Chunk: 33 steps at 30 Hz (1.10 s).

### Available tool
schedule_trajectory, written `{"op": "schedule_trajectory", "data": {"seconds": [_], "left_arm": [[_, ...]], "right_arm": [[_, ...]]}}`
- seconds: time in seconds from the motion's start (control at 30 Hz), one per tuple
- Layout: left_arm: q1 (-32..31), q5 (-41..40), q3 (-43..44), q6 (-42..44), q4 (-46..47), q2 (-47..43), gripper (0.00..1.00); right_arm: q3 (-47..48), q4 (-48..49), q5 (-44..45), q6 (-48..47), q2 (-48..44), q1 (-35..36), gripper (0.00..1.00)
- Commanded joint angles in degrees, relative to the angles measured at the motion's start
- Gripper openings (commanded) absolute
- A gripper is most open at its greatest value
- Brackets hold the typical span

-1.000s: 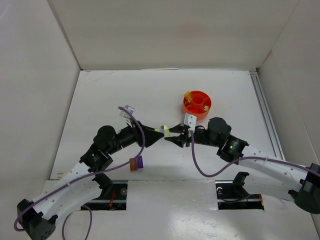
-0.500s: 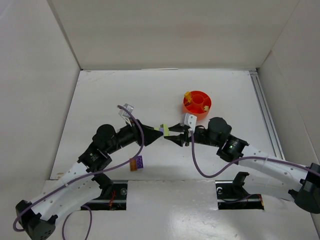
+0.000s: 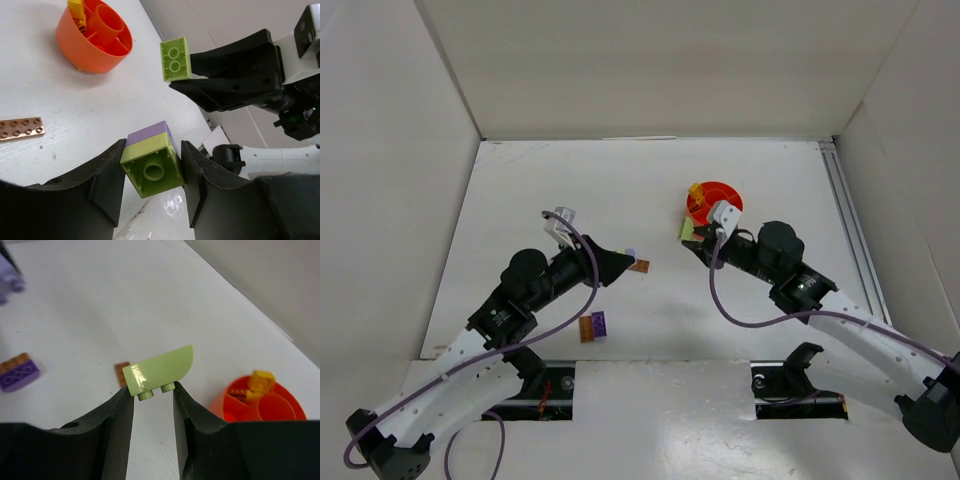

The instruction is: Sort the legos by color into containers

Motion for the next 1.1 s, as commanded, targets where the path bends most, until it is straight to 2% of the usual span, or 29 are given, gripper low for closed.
{"op": "schedule_trajectory", "data": {"seconds": [0.0,0.1,0.17,0.23,0.3,0.43,0.6,0.87,1.07], "left_arm": [[0.2,-5.6,3.8,-0.1,-2.2,1.1,0.00],[0.2,-7.2,4.4,-0.7,-3.5,4.8,0.00],[0.2,-7.2,4.4,-0.7,-3.5,6.5,0.00],[0.2,-8.7,5.0,-0.7,-4.0,8.4,0.00],[0.2,-9.2,5.6,-0.7,-4.6,9.1,0.00],[0.7,-9.8,6.3,0.6,-4.0,10.3,0.00],[2.0,-7.8,6.3,1.2,-2.7,12.2,0.00],[9.7,0.0,4.6,1.7,-0.1,13.4,0.00],[9.7,1.3,4.0,2.8,1.1,14.5,0.00]], "right_arm": [[3.6,-7.1,5.9,-1.9,0.4,-4.2,0.14],[8.6,-16.6,12.5,-5.1,3.9,-11.6,0.16],[10.6,-18.4,13.4,-6.9,5.6,-13.1,0.16],[12.8,-19.1,13.4,-8.9,7.8,-17.9,0.16],[14.4,-20.0,10.0,-9.8,9.4,-22.7,0.16],[18.3,-21.8,2.4,-15.9,15.7,-27.6,0.18],[21.2,-23.2,-5.2,-21.1,22.1,-30.3,0.18],[23.9,-23.3,-3.7,-21.0,29.7,-32.2,0.21],[24.4,-21.0,-2.6,-19.6,32.6,-32.2,0.25]]}}
